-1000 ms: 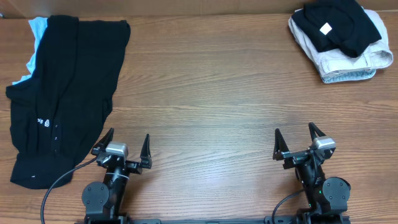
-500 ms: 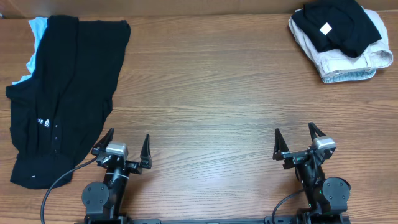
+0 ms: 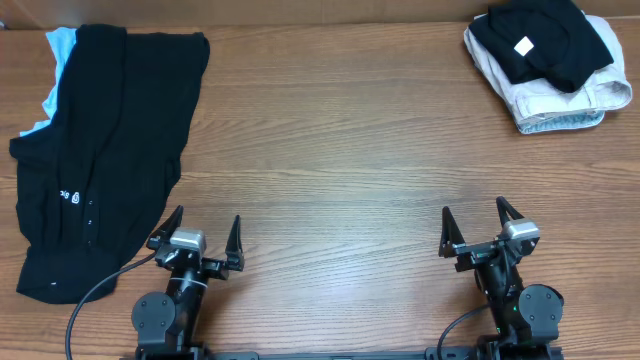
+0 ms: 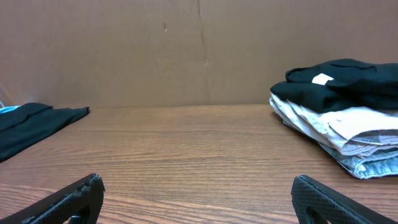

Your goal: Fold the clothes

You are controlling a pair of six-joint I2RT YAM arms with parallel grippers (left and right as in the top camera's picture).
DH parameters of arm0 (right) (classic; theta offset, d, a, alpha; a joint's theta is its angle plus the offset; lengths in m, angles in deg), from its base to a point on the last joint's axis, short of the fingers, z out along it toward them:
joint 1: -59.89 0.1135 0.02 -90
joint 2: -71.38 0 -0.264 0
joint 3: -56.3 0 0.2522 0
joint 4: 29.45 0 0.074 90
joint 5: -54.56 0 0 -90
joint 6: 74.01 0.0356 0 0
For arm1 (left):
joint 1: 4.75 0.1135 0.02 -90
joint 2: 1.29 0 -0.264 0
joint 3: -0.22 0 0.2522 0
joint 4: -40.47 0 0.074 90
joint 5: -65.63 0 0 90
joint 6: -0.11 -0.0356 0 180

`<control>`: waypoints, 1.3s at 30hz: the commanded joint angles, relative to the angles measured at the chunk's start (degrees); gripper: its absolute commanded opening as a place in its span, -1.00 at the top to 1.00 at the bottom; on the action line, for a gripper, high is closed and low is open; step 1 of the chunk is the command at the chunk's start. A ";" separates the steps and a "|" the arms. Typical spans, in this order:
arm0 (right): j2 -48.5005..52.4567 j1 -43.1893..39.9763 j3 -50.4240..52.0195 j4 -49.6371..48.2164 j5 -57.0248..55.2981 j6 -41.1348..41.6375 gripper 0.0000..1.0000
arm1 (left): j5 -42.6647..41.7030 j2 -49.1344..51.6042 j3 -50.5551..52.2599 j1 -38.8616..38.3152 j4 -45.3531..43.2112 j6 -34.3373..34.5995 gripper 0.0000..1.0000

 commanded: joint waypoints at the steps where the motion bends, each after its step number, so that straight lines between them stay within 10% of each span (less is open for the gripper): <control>1: -0.46 0.02 0.61 -0.24 -0.37 0.42 -1.00 | -0.04 -0.52 0.20 0.33 -0.02 0.79 -1.00; 25: -0.46 0.02 0.57 -9.09 10.80 0.44 -1.00 | 2.80 -0.52 0.20 0.33 -4.44 -0.17 -1.00; 39: 2.43 0.02 -11.87 -2.97 13.44 0.44 -1.00 | 1.36 0.02 -6.60 0.33 1.25 -13.31 -1.00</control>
